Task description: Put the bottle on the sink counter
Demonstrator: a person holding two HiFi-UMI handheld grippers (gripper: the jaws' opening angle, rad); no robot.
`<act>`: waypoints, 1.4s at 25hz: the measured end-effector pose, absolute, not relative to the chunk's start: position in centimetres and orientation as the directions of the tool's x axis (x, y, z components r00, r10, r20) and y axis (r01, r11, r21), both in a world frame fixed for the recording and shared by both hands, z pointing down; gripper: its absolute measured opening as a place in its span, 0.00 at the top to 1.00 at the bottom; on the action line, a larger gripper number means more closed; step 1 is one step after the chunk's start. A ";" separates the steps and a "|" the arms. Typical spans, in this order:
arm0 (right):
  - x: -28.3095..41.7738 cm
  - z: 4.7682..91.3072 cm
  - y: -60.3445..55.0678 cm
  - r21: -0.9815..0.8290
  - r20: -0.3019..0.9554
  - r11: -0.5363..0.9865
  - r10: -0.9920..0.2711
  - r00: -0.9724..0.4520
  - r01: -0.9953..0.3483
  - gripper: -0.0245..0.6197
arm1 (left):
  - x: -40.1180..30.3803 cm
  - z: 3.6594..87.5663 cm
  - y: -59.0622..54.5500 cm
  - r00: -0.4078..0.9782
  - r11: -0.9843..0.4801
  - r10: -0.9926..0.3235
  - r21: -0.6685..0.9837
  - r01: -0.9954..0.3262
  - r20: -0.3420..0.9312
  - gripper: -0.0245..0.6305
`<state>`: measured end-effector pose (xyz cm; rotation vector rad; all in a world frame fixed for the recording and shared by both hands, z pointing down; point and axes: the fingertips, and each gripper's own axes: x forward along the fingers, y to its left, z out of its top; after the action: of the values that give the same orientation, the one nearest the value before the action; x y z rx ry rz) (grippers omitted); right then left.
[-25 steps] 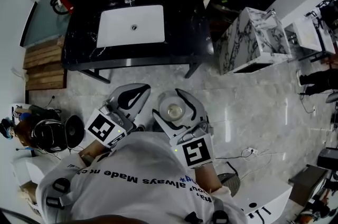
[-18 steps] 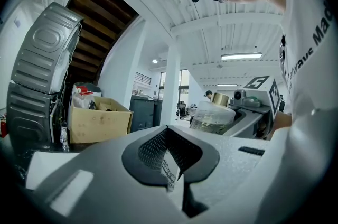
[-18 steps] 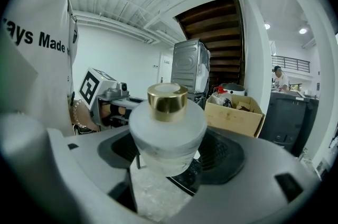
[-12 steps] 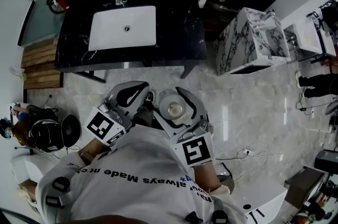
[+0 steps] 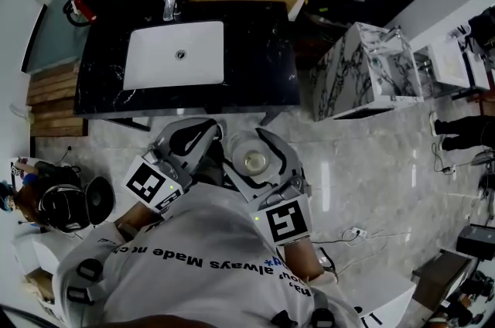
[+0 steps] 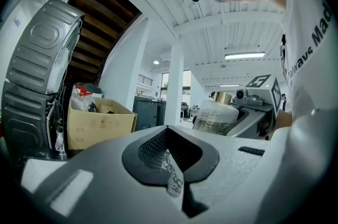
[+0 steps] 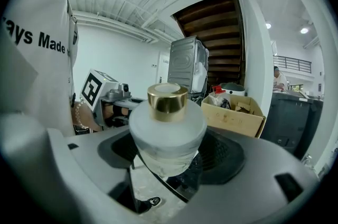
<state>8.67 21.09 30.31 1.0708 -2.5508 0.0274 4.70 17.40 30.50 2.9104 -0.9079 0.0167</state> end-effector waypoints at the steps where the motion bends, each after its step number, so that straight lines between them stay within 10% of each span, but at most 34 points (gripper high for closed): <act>1: 8.7 30.4 20.3 0.126 0.347 0.712 -0.684 -0.641 -0.691 0.45 | 4.6 30.4 16.6 0.822 -0.817 -0.569 0.086 -0.569 0.036 0.96; 35: -1.3 30.5 -7.1 0.149 0.386 0.744 -0.650 -0.655 -0.651 0.45 | -4.6 30.2 -9.1 0.832 -0.824 -0.553 0.122 -0.553 0.035 0.96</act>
<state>-1.32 -7.10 30.49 0.9931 -2.5268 0.0036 -4.61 -9.09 30.25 2.8845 -0.8747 -0.0035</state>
